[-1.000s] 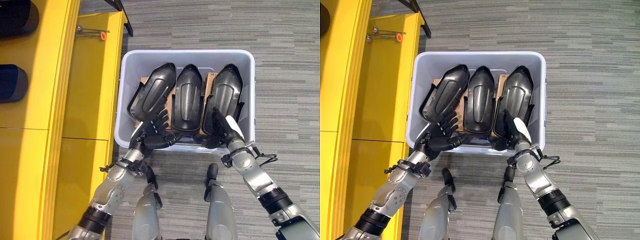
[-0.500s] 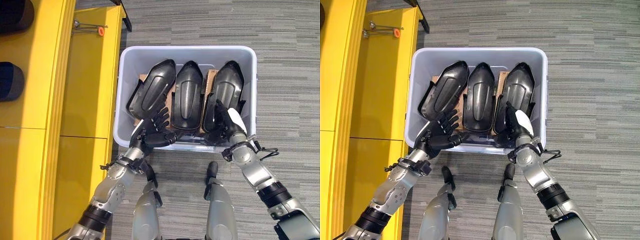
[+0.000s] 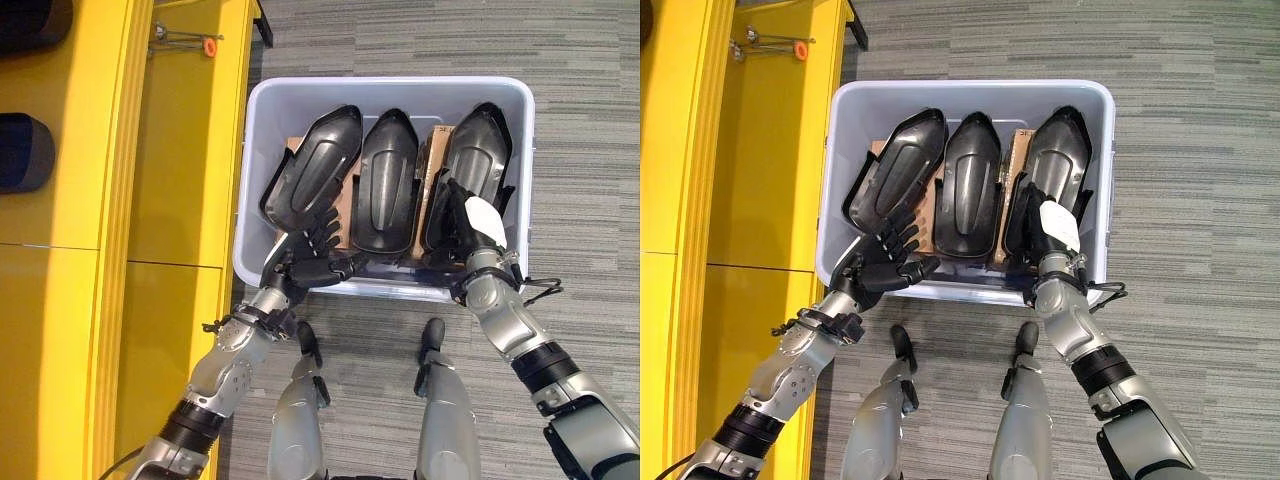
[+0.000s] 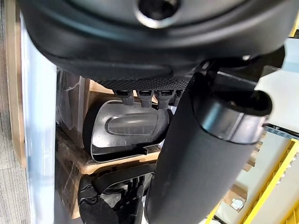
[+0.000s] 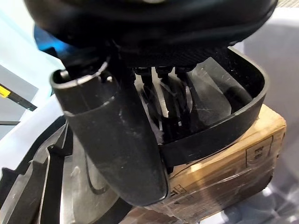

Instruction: Move parts from the plastic box to the shelf.

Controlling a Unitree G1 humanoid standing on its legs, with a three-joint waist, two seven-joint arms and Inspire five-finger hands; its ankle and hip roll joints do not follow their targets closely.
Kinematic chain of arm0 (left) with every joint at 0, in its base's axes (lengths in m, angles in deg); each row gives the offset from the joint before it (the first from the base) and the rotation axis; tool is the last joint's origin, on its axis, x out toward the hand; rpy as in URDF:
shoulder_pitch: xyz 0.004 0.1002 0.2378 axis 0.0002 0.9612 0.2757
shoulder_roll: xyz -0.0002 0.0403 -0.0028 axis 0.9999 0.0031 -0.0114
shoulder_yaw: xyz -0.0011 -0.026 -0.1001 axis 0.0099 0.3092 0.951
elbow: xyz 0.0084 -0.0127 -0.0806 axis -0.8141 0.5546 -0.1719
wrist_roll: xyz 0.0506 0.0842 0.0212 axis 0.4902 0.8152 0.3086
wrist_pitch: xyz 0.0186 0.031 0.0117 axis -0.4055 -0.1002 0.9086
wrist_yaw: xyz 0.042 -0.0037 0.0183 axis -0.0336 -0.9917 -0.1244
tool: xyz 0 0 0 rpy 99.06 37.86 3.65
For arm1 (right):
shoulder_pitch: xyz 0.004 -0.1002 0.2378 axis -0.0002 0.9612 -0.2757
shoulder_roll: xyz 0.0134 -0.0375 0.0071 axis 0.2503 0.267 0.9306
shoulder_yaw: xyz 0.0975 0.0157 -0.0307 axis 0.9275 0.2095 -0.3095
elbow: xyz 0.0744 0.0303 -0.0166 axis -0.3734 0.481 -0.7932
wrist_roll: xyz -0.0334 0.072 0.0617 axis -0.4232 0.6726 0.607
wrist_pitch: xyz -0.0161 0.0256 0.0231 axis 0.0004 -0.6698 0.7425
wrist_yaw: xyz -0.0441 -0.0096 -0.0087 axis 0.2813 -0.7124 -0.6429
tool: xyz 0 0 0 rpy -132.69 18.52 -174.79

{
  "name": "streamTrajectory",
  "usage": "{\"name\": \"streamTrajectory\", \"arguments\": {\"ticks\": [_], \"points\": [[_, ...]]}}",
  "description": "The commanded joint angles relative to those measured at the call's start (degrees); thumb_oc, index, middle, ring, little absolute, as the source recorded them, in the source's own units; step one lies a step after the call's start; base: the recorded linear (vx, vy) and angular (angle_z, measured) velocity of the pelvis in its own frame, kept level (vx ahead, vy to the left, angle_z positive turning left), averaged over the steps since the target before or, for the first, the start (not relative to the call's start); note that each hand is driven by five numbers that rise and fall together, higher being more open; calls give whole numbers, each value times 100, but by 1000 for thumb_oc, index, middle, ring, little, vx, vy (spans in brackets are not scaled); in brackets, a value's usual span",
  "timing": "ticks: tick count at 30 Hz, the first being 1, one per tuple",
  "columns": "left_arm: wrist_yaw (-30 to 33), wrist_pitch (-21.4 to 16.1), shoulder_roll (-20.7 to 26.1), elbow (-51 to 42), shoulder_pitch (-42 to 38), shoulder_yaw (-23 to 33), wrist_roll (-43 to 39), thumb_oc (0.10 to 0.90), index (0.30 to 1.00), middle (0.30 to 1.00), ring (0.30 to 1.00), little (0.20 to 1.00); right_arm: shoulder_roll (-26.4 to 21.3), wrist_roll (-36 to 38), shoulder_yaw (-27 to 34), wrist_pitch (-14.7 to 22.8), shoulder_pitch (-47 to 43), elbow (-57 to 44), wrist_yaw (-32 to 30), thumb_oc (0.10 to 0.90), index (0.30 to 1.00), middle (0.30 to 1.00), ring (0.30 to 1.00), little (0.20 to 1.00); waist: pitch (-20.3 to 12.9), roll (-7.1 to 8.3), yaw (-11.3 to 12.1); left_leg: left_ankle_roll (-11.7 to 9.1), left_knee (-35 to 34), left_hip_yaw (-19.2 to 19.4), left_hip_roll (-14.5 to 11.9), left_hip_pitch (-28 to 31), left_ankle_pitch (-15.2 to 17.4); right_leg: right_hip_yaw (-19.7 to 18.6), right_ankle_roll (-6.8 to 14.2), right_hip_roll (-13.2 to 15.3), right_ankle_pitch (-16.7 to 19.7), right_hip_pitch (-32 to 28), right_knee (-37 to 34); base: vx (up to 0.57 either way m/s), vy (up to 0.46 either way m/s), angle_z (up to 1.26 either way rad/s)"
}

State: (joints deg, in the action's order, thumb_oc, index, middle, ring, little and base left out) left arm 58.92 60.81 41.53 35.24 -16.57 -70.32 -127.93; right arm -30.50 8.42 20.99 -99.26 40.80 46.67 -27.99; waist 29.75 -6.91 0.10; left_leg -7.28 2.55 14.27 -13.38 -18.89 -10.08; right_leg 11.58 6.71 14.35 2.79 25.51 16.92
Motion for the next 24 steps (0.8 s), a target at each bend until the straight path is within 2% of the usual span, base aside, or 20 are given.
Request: {"name": "streamTrajectory", "arguments": {"ticks": [1,14,17,22,23,24], "points": [[-197,-450,76,-529,-317,-27,-90,900,1000,1000,1000,1000,-118,-290,37,160,-561,-44,-204,900,1000,1000,1000,1000,-78,13,38,164,31,-93,362,-157,524,72,-130,-293,-1197,149,894,0,0,0],[-313,-583,65,-497,-309,-47,-63,900,1000,1000,1000,1000,-98,-405,-127,56,-477,195,-232,900,1000,1000,1000,1000,-19,17,44,153,21,-55,341,-224,497,115,-126,-266,-1172,224,911,0,0,0],[-329,-610,57,-468,-353,-74,-82,900,1000,1000,1000,1000,-90,-402,-159,-74,-445,314,-390,900,1000,1000,1000,1000,-4,25,29,150,11,-57,324,-237,489,115,-127,-272,-1190,246,938,0,0,0],[-245,-688,32,-435,-391,-146,-68,900,1000,1000,1000,1000,-98,-1021,-282,21,-459,595,-440,900,1000,1000,1000,1000,-8,-16,22,135,15,-44,303,-244,472,119,-130,-260,-1210,263,973,0,0,0],[-251,-991,75,-334,-398,-115,68,900,1000,1000,1000,1000,-131,-1322,-451,-146,-529,862,-417,900,1000,1000,1000,1000,-13,-40,54,130,-5,-65,305,-242,459,116,-130,-264,-1223,262,974,0,0,0],[-265,-1001,79,-328,-399,-114,66,900,1000,1000,1000,1000,-130,-1327,-464,-163,-537,891,-411,900,1000,1000,1000,1000,-12,-41,55,129,-6,-67,305,-242,458,117,-131,-265,-1223,261,973,0,0,0]]}}
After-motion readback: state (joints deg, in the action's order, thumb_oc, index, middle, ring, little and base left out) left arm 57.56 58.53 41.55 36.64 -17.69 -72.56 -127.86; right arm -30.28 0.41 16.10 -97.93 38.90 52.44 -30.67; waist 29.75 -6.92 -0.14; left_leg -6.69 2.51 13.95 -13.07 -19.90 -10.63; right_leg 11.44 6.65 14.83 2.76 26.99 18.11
